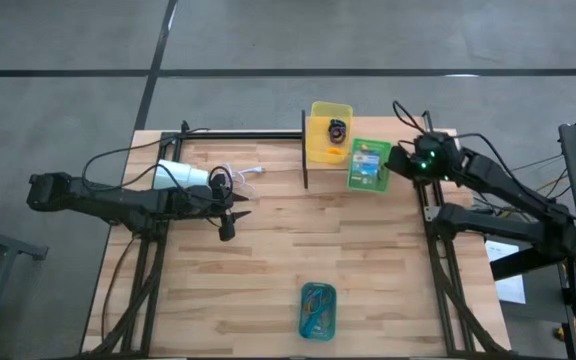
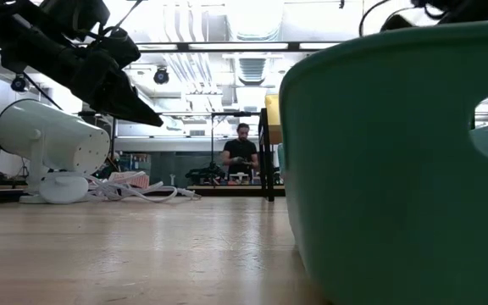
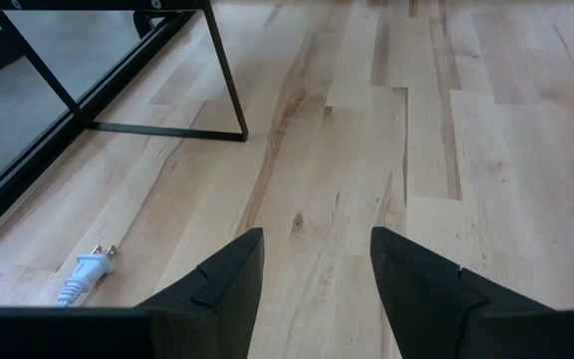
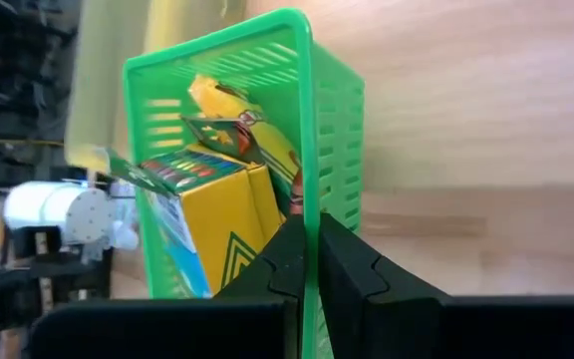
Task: Pick & Place Office Desk Supplies
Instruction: Put the green bin on the shelf, then put the blue bin on the shelf
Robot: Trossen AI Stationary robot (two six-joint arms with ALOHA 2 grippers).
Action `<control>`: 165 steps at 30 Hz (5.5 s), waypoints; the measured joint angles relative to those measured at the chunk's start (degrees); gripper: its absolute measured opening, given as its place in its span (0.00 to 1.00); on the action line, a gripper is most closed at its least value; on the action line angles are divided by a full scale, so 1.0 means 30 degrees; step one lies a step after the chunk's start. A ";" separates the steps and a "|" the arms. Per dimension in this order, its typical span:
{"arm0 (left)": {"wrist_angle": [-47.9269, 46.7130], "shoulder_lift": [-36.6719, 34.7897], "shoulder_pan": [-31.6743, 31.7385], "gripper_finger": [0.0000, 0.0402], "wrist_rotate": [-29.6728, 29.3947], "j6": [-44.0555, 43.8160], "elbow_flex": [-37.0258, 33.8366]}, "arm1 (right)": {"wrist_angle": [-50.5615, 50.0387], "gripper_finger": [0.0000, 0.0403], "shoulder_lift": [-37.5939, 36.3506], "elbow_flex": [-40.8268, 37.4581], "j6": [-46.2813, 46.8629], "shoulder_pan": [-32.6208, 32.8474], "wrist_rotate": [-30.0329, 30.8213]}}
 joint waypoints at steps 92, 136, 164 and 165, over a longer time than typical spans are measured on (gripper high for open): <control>0.0004 0.0000 0.0007 0.47 0.0000 0.0000 0.0000 | -0.2481 0.03 1.1840 0.7485 -1.1957 -1.1655 -0.9751; 0.0003 0.0000 0.0007 0.47 0.0000 0.0000 0.0000 | -0.4347 0.34 0.6579 0.7674 -1.3851 -1.0534 -0.9860; -0.0001 0.0000 0.0003 0.47 0.0000 0.0000 0.0000 | 0.4100 0.34 0.2946 -0.0037 -0.9026 1.1478 0.3158; -0.0003 0.0000 0.0000 0.47 -0.0007 0.0000 0.0000 | 0.4184 0.34 0.3215 -0.0142 -0.8996 1.1980 0.3546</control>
